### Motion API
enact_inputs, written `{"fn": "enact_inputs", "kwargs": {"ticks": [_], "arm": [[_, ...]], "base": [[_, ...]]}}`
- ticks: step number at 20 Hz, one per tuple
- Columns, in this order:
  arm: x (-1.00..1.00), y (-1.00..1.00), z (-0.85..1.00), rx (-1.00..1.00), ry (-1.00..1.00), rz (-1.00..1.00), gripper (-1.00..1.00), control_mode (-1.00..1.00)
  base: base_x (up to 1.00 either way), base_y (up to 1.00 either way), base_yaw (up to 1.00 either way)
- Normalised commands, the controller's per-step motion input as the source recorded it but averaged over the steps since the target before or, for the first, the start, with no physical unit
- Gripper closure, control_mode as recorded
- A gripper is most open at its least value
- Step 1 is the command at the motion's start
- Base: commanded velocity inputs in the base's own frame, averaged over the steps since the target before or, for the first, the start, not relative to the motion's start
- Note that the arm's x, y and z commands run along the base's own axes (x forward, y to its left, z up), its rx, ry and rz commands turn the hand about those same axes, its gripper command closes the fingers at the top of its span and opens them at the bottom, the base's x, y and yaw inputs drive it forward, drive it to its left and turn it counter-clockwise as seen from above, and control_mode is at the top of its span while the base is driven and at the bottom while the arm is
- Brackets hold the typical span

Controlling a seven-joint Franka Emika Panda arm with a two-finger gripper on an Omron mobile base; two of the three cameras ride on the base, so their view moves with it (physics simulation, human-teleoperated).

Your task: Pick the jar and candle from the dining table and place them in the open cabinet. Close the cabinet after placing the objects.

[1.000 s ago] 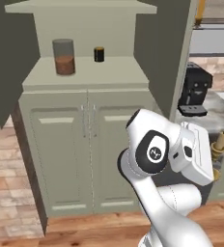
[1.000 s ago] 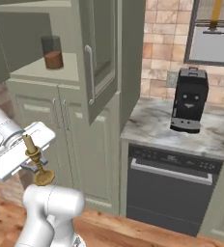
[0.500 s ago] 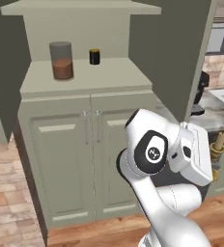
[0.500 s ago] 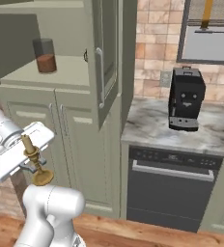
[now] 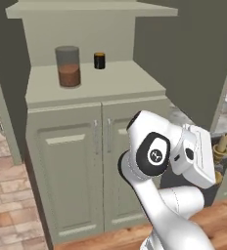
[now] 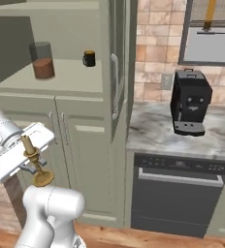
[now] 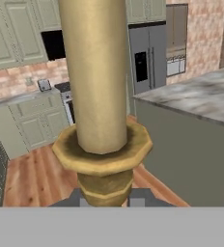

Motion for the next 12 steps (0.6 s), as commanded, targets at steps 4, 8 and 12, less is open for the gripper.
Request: {"fn": "enact_inputs", "kwargs": {"ticks": [4,8,12], "arm": [[0.00,0.00,0.00,0.00,0.00,0.00,1.00,1.00],[0.00,0.00,0.00,0.00,0.00,0.00,1.00,1.00],[0.00,0.00,0.00,0.00,0.00,0.00,1.00,1.00]], "base": [[0.39,0.49,-0.14],[0.39,0.31,-0.07],[0.43,0.28,-0.01]]}}
